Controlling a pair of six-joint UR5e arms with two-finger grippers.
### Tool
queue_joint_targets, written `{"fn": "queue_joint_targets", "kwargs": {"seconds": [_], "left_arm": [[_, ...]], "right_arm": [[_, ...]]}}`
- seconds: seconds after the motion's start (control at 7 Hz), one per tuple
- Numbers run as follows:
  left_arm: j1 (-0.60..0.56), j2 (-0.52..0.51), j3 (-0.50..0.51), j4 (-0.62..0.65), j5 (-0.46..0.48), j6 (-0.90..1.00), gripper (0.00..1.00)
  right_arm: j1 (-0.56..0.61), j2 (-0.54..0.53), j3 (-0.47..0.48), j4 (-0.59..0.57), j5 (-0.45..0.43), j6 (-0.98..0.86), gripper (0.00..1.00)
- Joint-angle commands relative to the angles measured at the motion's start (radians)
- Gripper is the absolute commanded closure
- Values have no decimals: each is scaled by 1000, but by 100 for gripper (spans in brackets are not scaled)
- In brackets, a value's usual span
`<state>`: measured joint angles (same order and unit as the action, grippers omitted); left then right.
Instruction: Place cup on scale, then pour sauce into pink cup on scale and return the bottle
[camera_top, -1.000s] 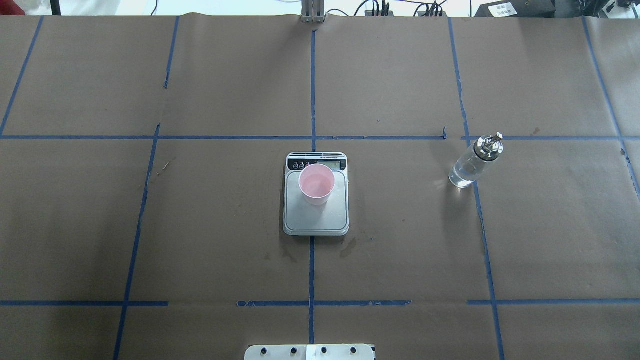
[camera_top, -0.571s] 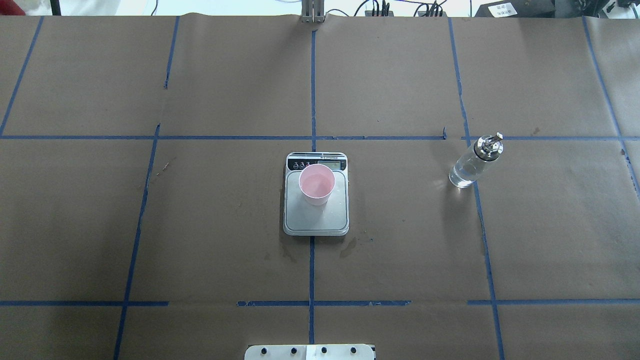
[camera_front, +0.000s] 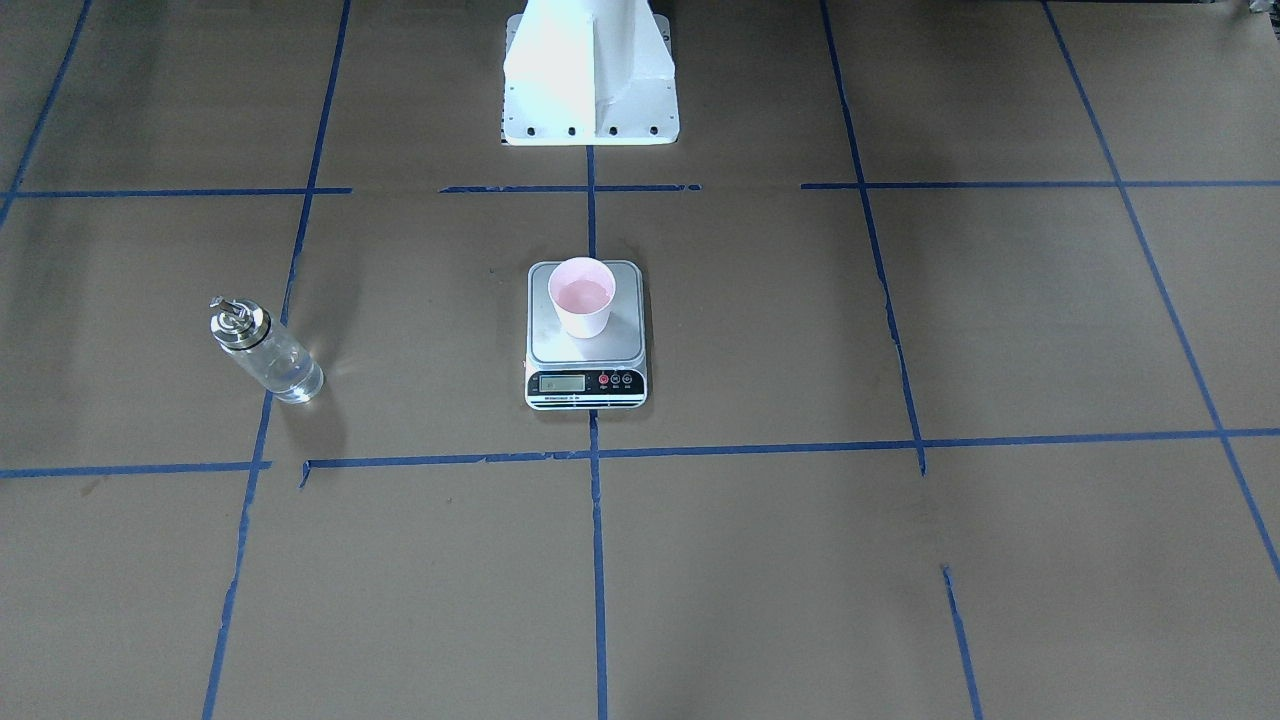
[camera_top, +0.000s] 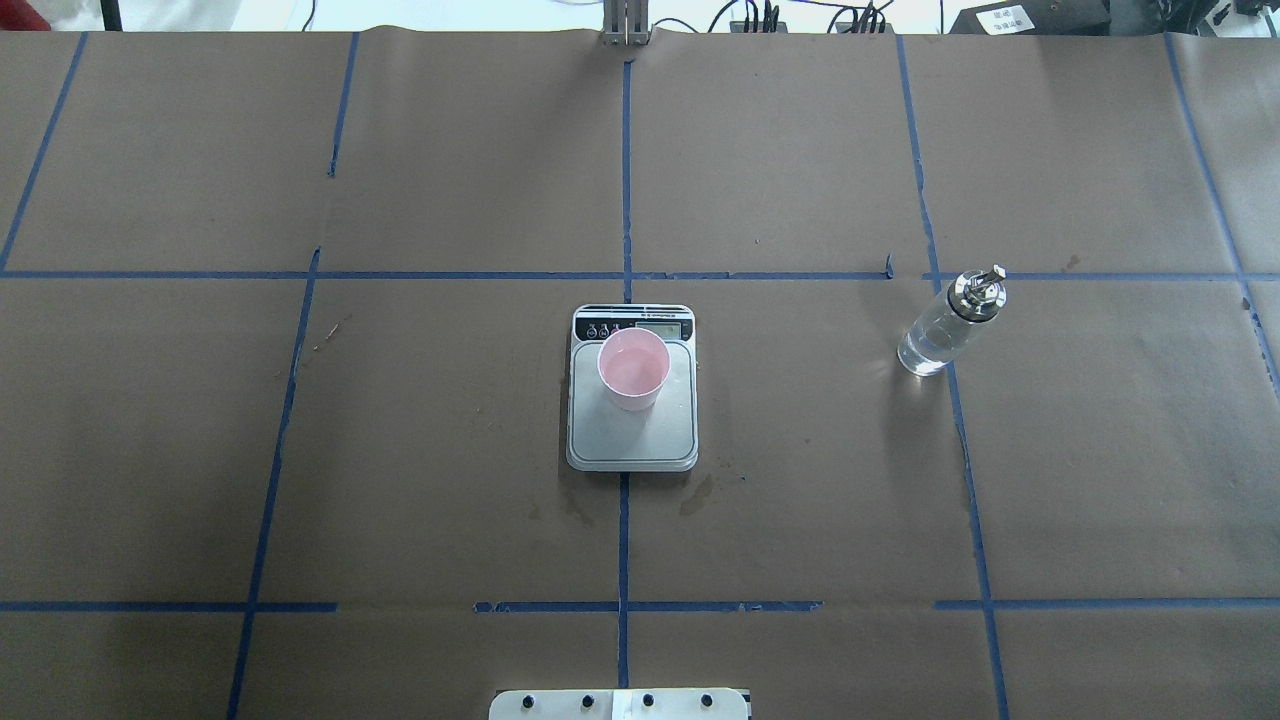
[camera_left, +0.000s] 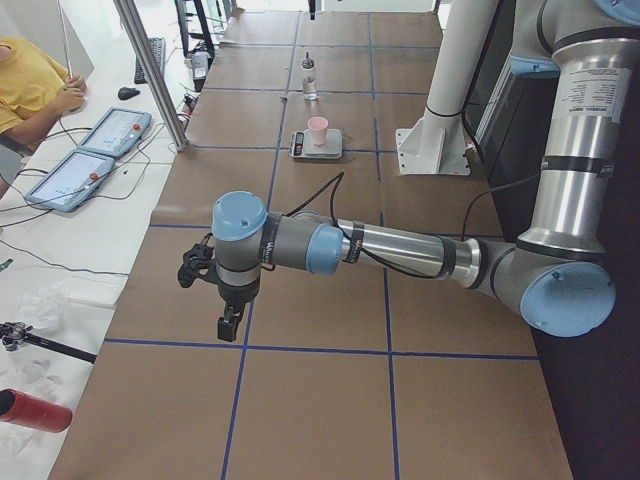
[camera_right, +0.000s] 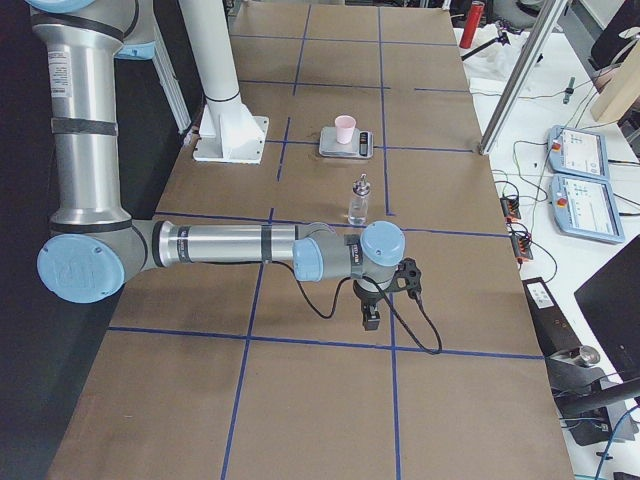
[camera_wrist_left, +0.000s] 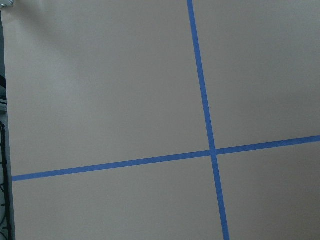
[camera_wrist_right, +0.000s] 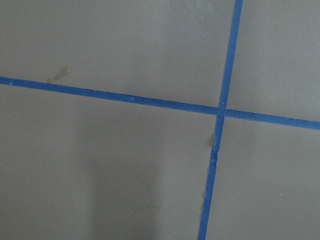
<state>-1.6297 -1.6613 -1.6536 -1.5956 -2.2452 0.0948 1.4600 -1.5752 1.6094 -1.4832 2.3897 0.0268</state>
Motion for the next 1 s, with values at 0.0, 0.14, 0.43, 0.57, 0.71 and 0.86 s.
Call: {"fn": "queue_joint_targets", "kwargs": {"seconds": [0.0,0.14,0.43,0.57,0.71,0.86], "left_arm": [[1,-2,1,-1,1,2,0],[2,-3,0,-1,1,2,0],[8,-3,6,-3,1,2,0],[8,-3,8,-3,2,2,0],[14,-3,8,-4,2,3,0],[17,-3,5,-4,1,3,0]], "right_arm": [[-1,12,-3,0,-4,2,0],[0,12,-5,0,-7,1,0],[2,11,-8,-2,-7,1,0],[5,9,-5,-8,0,2,0],[11,11,-3,-14,2,7,0],[13,12,-5,-26,15,10,0]]}}
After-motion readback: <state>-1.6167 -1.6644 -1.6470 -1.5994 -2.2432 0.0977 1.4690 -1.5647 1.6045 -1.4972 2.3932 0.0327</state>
